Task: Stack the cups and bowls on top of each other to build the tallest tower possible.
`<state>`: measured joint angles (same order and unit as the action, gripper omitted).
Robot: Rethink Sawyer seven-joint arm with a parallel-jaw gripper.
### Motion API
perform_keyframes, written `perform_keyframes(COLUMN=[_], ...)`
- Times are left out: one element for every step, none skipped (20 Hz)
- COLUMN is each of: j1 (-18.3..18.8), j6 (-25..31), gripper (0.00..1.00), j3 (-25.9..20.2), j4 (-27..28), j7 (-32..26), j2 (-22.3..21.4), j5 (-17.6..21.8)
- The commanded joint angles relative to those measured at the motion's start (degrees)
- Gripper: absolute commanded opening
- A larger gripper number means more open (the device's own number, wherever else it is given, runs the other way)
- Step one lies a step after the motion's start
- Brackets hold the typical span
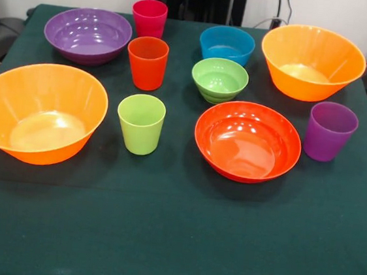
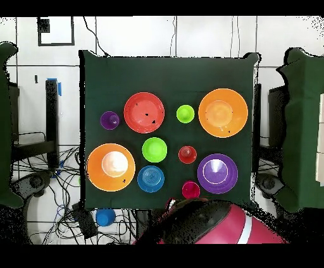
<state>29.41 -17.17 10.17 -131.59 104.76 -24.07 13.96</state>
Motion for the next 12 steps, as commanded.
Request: perform_keyframes(j1=[-2.25, -2.46, -2.39, -2.56, -2.32, -2.49, -2.51, -2.61, -2.57, -2.6, -2.62, -2.63], j6=[7.59, 8.58, 9.44, 10.38, 11.55, 12.61, 13.43, 14.18, 15.08, 15.89, 16.65, 17.42], gripper=[1.0, 1.0, 1.0, 1.0, 1.0, 1.0, 1.0, 1.0, 1.0, 1.0, 1.0, 1.0], j3=[-3.68, -3.73, -3.83, -3.92, -4.17, -4.25, -4.34, -4.46, -4.69, -4.9, -5.11, -5.31], j4=[5.13, 5.03, 4.7, 4.57, 4.41, 4.34, 4.01, 3.9, 3.73, 3.79, 3.76, 3.73], j7=[6.69, 6.6, 6.52, 6.47, 6.25, 6.15, 6.16, 6.25, 6.25, 6.27, 6.31, 6.35], j2=[-4.54, -5.4, -6.39, -7.29, -8.3, -9.16, -10.13, -10.8, -11.71, -12.24, -12.91, -13.58], j5=[-2.49, -2.67, -2.59, -2.73, -2.65, -2.82, -2.8, -2.9, -2.89, -2.93, -2.95, -2.96])
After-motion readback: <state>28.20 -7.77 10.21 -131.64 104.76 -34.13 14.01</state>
